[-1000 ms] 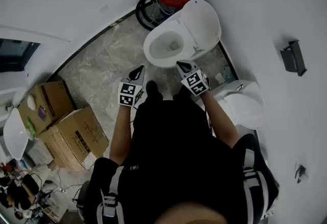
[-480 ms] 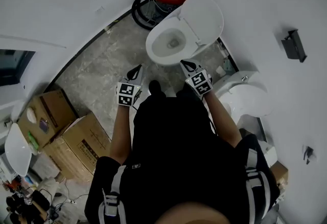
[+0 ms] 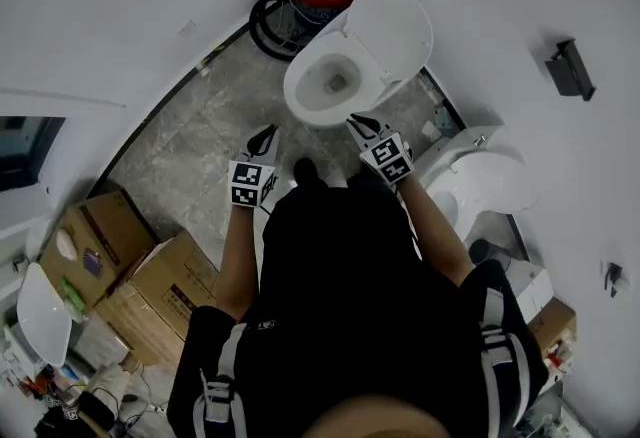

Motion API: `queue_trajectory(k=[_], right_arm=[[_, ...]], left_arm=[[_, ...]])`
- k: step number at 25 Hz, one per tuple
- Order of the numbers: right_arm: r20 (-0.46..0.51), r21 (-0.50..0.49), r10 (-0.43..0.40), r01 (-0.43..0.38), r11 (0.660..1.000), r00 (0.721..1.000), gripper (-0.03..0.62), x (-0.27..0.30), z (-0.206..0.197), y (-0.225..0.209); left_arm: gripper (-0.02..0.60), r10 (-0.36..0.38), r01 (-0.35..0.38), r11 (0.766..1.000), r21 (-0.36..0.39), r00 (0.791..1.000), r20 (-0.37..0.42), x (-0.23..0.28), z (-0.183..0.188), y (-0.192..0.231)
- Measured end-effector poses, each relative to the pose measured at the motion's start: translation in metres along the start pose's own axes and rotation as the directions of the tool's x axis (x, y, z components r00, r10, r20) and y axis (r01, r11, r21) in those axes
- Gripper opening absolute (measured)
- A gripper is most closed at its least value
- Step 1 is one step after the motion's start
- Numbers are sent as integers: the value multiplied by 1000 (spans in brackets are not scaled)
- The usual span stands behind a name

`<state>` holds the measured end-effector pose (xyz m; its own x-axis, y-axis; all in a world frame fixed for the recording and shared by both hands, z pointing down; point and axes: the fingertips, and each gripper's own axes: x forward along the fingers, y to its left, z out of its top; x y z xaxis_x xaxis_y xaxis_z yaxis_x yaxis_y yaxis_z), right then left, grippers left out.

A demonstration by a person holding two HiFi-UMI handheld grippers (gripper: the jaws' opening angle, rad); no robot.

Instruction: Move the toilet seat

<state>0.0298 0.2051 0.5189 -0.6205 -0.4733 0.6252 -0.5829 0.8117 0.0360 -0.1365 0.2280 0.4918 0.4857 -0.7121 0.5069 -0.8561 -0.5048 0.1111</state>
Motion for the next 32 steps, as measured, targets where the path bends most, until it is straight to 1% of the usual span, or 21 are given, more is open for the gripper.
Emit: queue_trajectory(k=[6, 10, 13, 19, 25, 32], right_arm=[[0, 23, 2, -2, 1000, 1000, 139, 5, 1, 1], [-2, 28, 7, -7, 1000, 1000, 185, 10, 2, 4], [2, 31, 10, -10, 999, 1000, 217, 13, 4, 6], [-6, 39, 11, -10, 999, 1000, 286, 20, 4, 7], [-16, 38, 17, -17, 999, 1000, 304, 22, 5, 9], [-30, 43, 17, -16, 999, 999, 315, 26, 5, 15]], left_arm=[[75, -19, 19, 1000, -9, 1000, 5, -1, -1, 4], [102, -17, 17, 1000, -13, 1000, 6, -3, -1, 11], [132, -15, 15, 1000, -14, 1000, -6, -3, -3, 16], [188, -21, 21, 1000, -24, 1000, -4, -1, -3, 21], [198, -29, 29, 999, -38, 1000, -12, 3, -8, 25], [198, -60, 59, 997, -44, 998, -12, 6, -8, 26]])
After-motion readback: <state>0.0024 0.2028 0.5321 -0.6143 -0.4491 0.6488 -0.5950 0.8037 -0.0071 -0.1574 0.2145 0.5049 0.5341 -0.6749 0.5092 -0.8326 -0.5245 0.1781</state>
